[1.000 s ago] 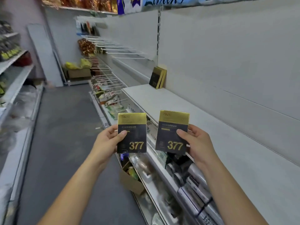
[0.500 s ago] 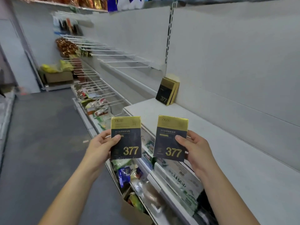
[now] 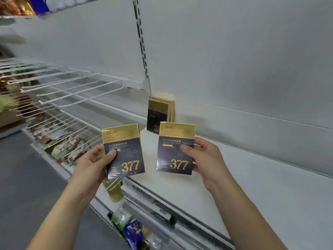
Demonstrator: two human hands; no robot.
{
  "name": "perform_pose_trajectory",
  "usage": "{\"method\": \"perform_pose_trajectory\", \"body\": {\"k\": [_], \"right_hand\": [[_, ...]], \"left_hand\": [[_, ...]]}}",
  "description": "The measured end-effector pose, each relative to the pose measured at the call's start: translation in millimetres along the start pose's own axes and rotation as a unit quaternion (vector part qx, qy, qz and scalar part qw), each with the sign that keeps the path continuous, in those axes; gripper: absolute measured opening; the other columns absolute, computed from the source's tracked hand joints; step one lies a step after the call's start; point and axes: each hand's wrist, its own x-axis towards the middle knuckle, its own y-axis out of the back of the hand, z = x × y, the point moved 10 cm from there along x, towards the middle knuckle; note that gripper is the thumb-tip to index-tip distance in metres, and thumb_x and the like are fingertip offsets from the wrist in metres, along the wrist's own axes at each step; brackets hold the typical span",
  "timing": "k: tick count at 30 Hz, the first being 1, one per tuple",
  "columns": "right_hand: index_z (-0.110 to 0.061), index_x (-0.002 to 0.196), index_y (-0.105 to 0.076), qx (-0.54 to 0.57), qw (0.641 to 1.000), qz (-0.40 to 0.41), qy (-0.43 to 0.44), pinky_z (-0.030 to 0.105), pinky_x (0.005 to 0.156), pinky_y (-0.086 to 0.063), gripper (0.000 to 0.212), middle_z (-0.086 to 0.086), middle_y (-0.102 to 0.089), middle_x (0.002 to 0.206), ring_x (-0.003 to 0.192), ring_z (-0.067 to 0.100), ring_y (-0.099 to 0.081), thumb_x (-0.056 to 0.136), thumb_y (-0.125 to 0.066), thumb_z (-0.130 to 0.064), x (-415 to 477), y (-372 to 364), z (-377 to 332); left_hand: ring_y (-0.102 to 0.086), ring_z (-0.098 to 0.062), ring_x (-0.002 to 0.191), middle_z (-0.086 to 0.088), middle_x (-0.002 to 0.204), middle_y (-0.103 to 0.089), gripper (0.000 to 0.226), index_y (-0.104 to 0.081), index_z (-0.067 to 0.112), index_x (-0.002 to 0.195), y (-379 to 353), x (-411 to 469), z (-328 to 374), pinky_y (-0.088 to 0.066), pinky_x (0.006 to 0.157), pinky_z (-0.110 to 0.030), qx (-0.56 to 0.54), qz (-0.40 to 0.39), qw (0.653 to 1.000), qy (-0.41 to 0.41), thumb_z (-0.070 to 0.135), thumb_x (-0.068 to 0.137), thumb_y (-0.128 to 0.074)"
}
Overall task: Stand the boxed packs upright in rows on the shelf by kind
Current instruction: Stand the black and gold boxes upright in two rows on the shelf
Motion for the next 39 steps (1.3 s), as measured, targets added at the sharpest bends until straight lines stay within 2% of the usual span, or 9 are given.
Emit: {"method": "perform_pose_trajectory", "body": {"k": [9, 14, 18, 22, 25, 28, 31, 34, 39], "right_hand": [[-0.028, 0.101, -0.078, -0.025, 0.997, 0.069, 0.000, 0.044, 0.088, -0.056, 0.023, -0.003, -0.080, 0.102, 0.098, 0.023, -0.076, 0.092, -0.071, -0.009, 25, -26, 9], [-0.018, 0.109, -0.074, -0.023, 0.986, 0.162, 0.033, 0.036, 0.074, -0.060, 0.021, 0.000, -0.081, 0.099, 0.088, 0.018, -0.078, 0.091, -0.072, -0.005, 45, -48, 8], [-0.030, 0.104, -0.073, -0.083, 0.972, 0.212, 0.049, 0.028, 0.068, -0.061, 0.018, -0.007, -0.079, 0.097, 0.091, 0.014, -0.076, 0.092, -0.075, -0.017, 68, -73, 8], [-0.040, 0.096, -0.071, -0.144, 0.952, 0.262, 0.061, 0.013, 0.056, -0.055, 0.019, -0.025, -0.075, 0.088, 0.082, -0.003, -0.072, 0.090, -0.078, -0.024, 88, -85, 9], [-0.041, 0.096, -0.066, -0.213, 0.919, 0.320, 0.085, 0.006, 0.055, -0.050, 0.025, -0.029, -0.073, 0.079, 0.079, -0.008, -0.070, 0.085, -0.082, -0.026, 87, -80, 8], [-0.043, 0.113, -0.061, -0.295, 0.878, 0.361, 0.104, 0.002, 0.057, -0.044, 0.039, -0.028, -0.065, 0.092, 0.080, -0.003, -0.066, 0.083, -0.084, -0.034, 82, -78, -4], [-0.046, 0.112, -0.059, -0.332, 0.860, 0.365, 0.128, -0.001, 0.049, -0.040, 0.040, -0.030, -0.060, 0.090, 0.078, -0.005, -0.062, 0.083, -0.084, -0.034, 85, -82, -16], [-0.042, 0.114, -0.063, -0.341, 0.855, 0.368, 0.130, 0.000, 0.048, -0.040, 0.037, -0.033, -0.056, 0.087, 0.078, -0.005, -0.060, 0.083, -0.083, -0.034, 91, -83, -17], [-0.029, 0.116, -0.069, -0.339, 0.854, 0.379, 0.113, -0.004, 0.049, -0.038, 0.039, -0.034, -0.052, 0.083, 0.071, -0.005, -0.057, 0.081, -0.084, -0.037, 96, -75, -9]], "left_hand": [[-0.077, -0.027, 0.094, -0.014, 0.115, -0.077, 0.047, -0.066, 0.008, 0.124, -29, 85, -12, -0.065, 0.073, -0.033, 0.001, -0.158, 0.987, 0.027, 0.018, 0.079, -0.073], [-0.077, -0.025, 0.097, -0.015, 0.115, -0.077, 0.041, -0.068, 0.008, 0.119, -8, 135, -24, -0.064, 0.073, -0.030, -0.053, -0.223, 0.971, 0.062, 0.013, 0.078, -0.071], [-0.077, -0.026, 0.097, -0.015, 0.115, -0.077, 0.033, -0.076, 0.018, 0.108, 10, 172, -36, -0.064, 0.070, -0.030, -0.064, -0.255, 0.961, 0.084, 0.017, 0.075, -0.076], [-0.077, -0.027, 0.098, -0.013, 0.114, -0.078, 0.030, -0.079, 0.027, 0.103, 11, 188, -44, -0.064, 0.069, -0.031, -0.068, -0.280, 0.951, 0.108, 0.017, 0.075, -0.077], [-0.077, -0.027, 0.100, -0.009, 0.115, -0.078, 0.035, -0.078, 0.031, 0.107, 7, 195, -40, -0.064, 0.071, -0.033, -0.056, -0.304, 0.946, 0.102, 0.024, 0.073, -0.079], [-0.077, -0.027, 0.101, -0.006, 0.114, -0.078, 0.044, -0.073, 0.031, 0.115, 5, 202, -37, -0.064, 0.073, -0.037, -0.038, -0.304, 0.947, 0.092, 0.029, 0.072, -0.080], [-0.076, -0.025, 0.102, -0.004, 0.115, -0.078, 0.047, -0.069, 0.028, 0.122, -4, 201, -33, -0.062, 0.080, -0.042, -0.022, -0.313, 0.946, 0.079, 0.027, 0.076, -0.077], [-0.076, -0.020, 0.103, 0.000, 0.115, -0.078, 0.045, -0.069, 0.028, 0.123, -20, 198, -29, -0.059, 0.087, -0.045, 0.001, -0.328, 0.943, 0.062, 0.026, 0.078, -0.075], [-0.074, -0.012, 0.101, 0.007, 0.111, -0.078, 0.035, -0.074, 0.028, 0.118, -37, 191, -22, -0.062, 0.074, -0.030, 0.012, -0.331, 0.943, 0.040, 0.020, 0.084, -0.074]]}}
